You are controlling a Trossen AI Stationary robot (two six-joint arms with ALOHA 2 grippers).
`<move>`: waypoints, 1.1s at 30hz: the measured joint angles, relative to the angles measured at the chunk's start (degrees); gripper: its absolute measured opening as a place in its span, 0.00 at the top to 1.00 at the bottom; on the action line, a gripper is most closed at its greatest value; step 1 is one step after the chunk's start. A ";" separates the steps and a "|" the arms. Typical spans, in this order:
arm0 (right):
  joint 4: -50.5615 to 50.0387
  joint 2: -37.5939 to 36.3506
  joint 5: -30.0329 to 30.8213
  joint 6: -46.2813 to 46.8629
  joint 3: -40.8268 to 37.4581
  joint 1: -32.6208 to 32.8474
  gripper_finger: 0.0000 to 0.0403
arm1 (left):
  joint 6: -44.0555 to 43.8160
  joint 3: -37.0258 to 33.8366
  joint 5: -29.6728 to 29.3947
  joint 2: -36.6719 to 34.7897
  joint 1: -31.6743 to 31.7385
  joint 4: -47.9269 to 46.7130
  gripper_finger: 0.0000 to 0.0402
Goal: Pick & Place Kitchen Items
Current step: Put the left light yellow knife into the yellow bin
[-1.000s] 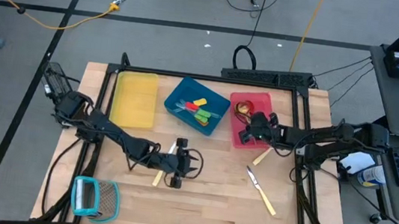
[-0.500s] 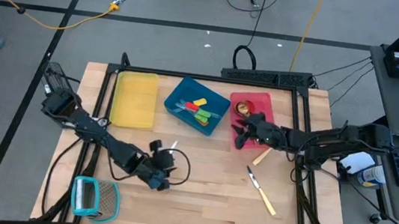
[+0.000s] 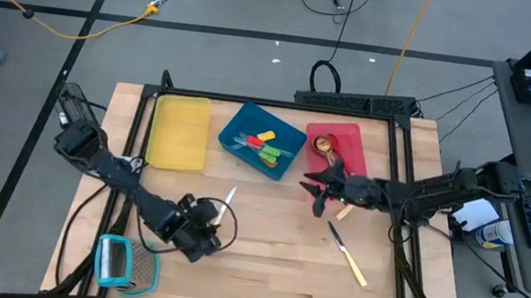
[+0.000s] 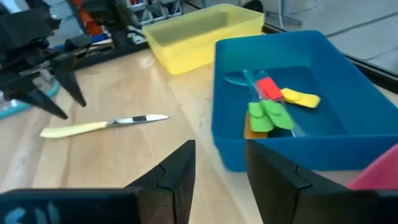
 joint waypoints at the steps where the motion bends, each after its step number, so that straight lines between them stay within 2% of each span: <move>1: 0.00 0.00 -0.01 -0.32 0.00 0.47 0.68 | -0.68 0.00 -0.05 0.22 -0.29 0.02 0.61; 8: 1.03 0.00 0.02 -1.05 -2.11 3.15 0.68 | -4.19 0.04 -0.35 3.76 -1.28 0.19 0.60; 13: 5.54 0.00 0.13 -1.16 -5.89 4.04 0.68 | -6.07 0.04 -0.44 6.08 -0.98 0.44 0.60; 20: 19.69 0.02 0.62 -3.79 -13.66 4.01 0.68 | -9.03 0.04 -0.50 6.81 0.07 0.11 0.60; 24: 30.33 0.00 3.39 -5.97 -16.39 3.99 0.68 | -8.94 0.04 -0.51 6.81 0.88 -0.05 0.60; 33: 30.84 0.04 3.15 -6.05 -17.49 4.01 0.68 | -9.97 0.04 -0.46 6.81 1.59 0.24 0.60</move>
